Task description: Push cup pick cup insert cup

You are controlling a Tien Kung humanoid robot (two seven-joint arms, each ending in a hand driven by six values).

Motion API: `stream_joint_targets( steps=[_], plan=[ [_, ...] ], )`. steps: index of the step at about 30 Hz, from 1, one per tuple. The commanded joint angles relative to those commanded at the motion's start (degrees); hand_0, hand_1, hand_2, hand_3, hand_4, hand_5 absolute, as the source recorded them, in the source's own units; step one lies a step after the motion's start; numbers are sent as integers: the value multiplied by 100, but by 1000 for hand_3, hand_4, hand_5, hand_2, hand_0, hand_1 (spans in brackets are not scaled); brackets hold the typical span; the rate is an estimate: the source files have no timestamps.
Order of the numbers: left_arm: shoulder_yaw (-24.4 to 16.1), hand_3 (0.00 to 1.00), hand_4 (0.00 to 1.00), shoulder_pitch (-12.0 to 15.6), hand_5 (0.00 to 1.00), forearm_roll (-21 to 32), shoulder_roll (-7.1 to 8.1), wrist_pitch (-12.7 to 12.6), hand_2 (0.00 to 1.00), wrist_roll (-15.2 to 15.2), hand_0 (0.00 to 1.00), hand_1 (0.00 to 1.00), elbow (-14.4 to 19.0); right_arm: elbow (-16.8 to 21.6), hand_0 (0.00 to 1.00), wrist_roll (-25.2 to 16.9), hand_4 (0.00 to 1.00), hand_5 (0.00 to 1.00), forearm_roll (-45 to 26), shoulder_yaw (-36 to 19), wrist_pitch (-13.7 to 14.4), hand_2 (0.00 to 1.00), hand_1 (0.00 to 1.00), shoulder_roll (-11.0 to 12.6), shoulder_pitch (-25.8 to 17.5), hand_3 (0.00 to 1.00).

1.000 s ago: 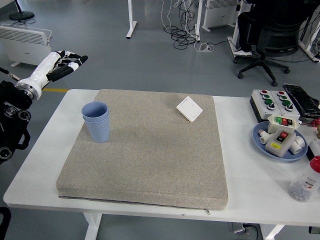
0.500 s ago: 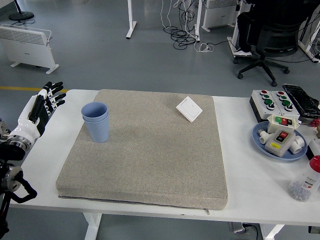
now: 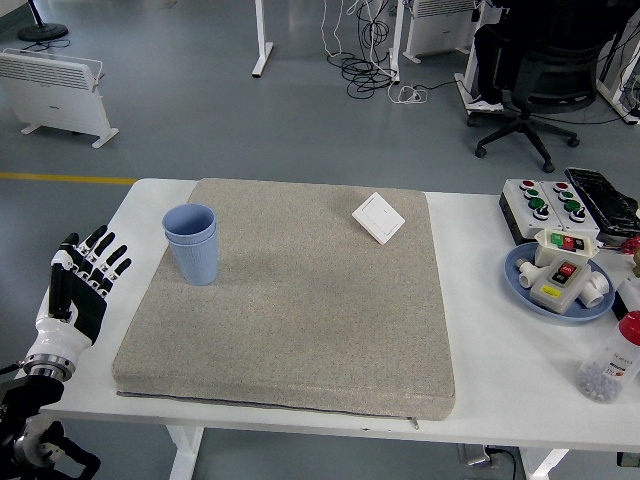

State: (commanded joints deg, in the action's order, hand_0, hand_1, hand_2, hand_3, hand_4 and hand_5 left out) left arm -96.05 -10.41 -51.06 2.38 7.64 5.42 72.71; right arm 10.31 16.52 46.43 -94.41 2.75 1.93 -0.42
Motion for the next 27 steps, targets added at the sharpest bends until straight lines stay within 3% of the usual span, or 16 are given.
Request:
stream_joint_targets(
  steps=[12, 19, 22, 27],
  plan=[
    [-150, 858, 570, -47, 998, -173, 12, -46, 923, 23, 837, 853, -87, 0, 718, -27, 227, 420, 14, 22, -20, 730, 659, 24, 13, 623],
    [-224, 854, 567, -76, 998, -236, -31, -24, 921, -371, 834, 849, -112, 0, 718, -18, 227, 420, 33, 42, -1, 731, 658, 30, 8, 620],
    [-194, 839, 569, -67, 998, -214, -3, 179, 901, -658, 824, 834, -111, 0, 718, -17, 226, 420, 41, 42, 9, 730, 658, 32, 7, 621],
    [-236, 826, 573, -60, 998, -172, -34, 272, 891, -767, 828, 835, -122, 0, 719, -12, 225, 424, 61, 41, 23, 729, 657, 35, 6, 619]
  ],
)
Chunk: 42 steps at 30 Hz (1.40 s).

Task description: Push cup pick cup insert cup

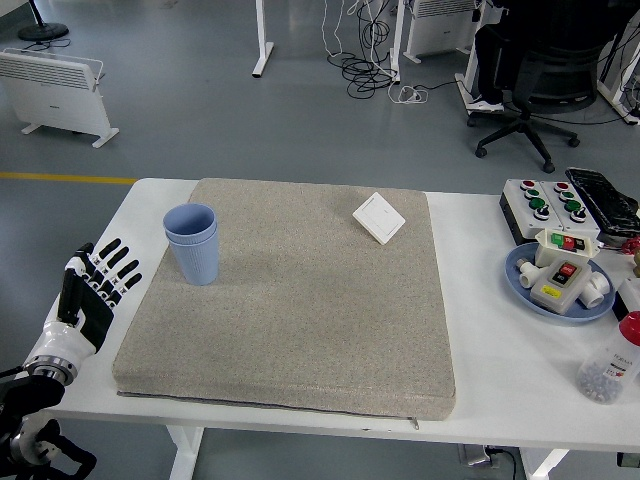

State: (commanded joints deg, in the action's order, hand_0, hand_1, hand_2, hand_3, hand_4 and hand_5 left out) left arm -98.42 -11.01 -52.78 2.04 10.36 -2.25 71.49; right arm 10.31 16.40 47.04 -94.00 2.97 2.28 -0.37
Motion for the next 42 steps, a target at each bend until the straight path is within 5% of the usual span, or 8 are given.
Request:
stream_joint_targets(
  steps=[42],
  plan=[
    [60, 840, 581, -15, 998, -84, -65, -70, 895, 79, 826, 838, -141, 0, 718, 4, 215, 426, 39, 4, -1, 725, 654, 37, 36, 614]
  ],
)
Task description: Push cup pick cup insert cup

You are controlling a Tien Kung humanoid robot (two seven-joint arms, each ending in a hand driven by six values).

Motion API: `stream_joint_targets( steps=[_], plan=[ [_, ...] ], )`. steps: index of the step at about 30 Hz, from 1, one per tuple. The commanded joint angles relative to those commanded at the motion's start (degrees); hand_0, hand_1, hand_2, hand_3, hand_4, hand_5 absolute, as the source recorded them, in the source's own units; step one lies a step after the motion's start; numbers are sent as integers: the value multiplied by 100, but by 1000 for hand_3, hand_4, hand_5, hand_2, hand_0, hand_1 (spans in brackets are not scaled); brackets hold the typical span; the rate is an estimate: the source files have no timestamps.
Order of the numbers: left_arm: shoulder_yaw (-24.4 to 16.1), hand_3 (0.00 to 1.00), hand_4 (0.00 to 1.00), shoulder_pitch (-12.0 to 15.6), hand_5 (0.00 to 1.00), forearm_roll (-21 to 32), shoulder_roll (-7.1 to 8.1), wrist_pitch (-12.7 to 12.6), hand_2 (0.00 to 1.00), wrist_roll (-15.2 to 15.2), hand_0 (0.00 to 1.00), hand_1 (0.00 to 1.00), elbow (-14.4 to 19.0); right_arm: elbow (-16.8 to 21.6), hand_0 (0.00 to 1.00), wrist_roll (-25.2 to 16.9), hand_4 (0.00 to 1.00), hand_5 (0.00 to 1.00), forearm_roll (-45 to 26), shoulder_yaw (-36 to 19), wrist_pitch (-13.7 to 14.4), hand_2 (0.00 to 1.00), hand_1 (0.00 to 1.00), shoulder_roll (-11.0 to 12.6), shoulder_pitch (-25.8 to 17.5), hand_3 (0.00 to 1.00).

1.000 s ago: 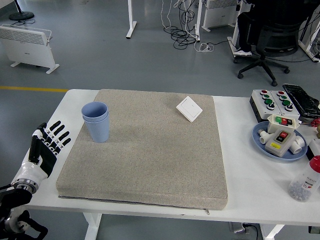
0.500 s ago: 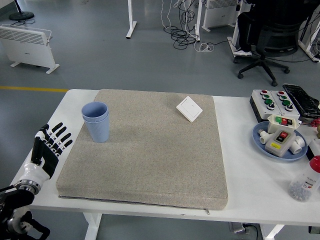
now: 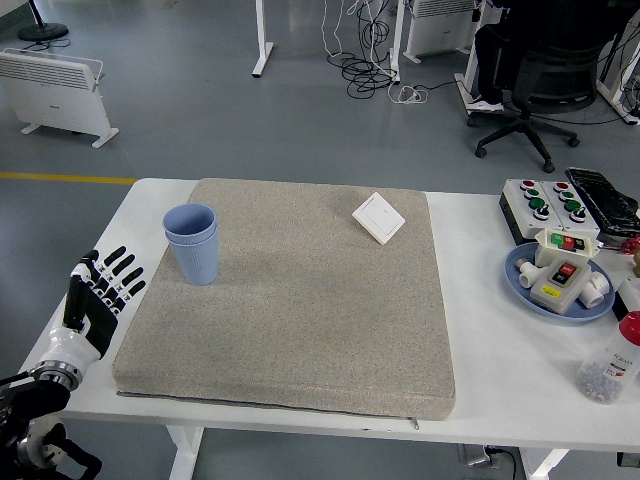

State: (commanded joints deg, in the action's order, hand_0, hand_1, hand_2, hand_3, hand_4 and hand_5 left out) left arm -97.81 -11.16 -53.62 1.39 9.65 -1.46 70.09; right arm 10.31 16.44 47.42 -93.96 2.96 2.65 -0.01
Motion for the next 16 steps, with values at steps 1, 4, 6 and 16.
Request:
stream_joint_targets(
  steps=[1, 4, 6, 16],
  plan=[
    [0, 840, 581, -1, 998, -3, -2, -4, 895, 5, 826, 838, -1, 0, 718, -1, 215, 426, -1, 1, -1, 725, 654, -1, 1, 614],
    [3, 840, 581, 1, 998, -10, -5, -6, 895, 7, 826, 838, 0, 0, 718, -4, 215, 426, 0, 0, -2, 725, 654, -2, 4, 614],
    [6, 841, 581, 2, 998, -15, -5, -6, 895, 5, 825, 839, -1, 0, 718, -5, 214, 426, 7, 0, -7, 725, 654, 0, 7, 614],
    [47, 841, 582, -56, 998, -63, -16, -3, 896, 0, 826, 840, -27, 0, 719, -4, 213, 426, 20, -4, 3, 726, 654, 1, 21, 613]
  ],
)
